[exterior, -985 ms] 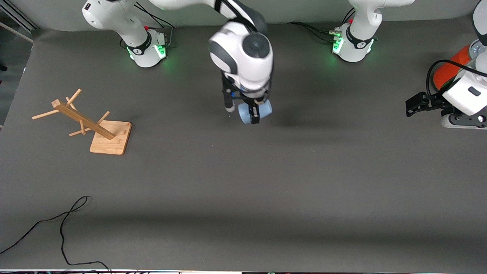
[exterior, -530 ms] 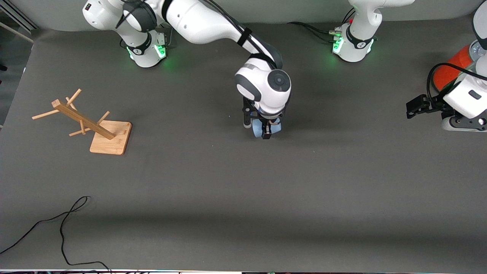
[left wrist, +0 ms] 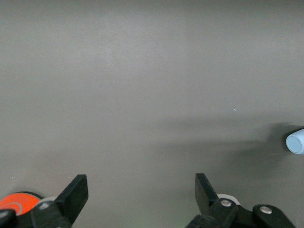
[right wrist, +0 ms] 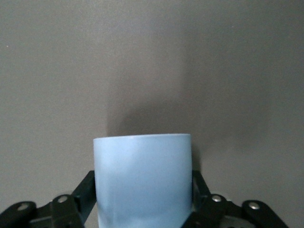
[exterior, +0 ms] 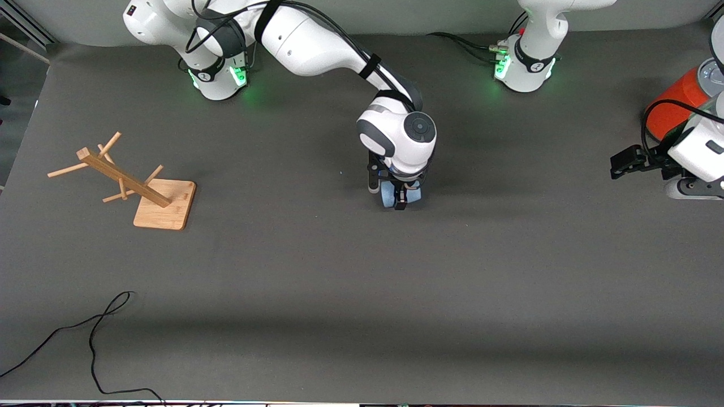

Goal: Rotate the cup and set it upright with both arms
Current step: 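Lower the held blue cup toward the table with the right gripper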

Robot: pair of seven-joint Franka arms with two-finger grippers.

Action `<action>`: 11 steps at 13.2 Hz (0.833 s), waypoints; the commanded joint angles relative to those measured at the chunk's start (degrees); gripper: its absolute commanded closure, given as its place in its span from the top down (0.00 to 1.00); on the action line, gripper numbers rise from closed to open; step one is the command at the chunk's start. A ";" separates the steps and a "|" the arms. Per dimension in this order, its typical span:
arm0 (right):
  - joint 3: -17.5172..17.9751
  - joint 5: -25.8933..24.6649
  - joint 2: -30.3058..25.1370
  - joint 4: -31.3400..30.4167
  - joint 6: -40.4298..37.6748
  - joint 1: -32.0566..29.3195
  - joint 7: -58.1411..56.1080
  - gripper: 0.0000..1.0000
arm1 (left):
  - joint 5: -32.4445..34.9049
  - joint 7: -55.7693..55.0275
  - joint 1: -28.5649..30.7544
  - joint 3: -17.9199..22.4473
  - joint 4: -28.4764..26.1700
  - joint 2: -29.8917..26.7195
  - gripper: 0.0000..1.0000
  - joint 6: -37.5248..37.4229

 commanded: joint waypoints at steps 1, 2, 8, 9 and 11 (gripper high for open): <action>-0.76 -1.37 1.88 2.02 0.72 0.77 1.57 1.00 | -0.24 0.75 0.05 -0.08 1.55 0.81 1.00 -0.75; -0.84 -1.37 1.88 2.02 0.72 0.77 1.57 1.00 | -0.24 0.75 0.05 0.01 1.55 1.07 1.00 -0.75; -1.11 -1.46 0.13 2.02 -0.33 0.68 0.52 1.00 | -0.24 0.75 0.14 0.01 1.72 1.34 1.00 -0.75; -1.02 -2.33 -1.44 2.02 -1.12 0.76 0.08 1.00 | -0.24 0.75 0.14 0.01 1.72 1.34 1.00 -0.75; -0.76 -3.22 -6.09 1.58 -7.33 0.59 -1.49 1.00 | -0.24 0.84 0.14 0.01 1.72 1.43 1.00 -0.75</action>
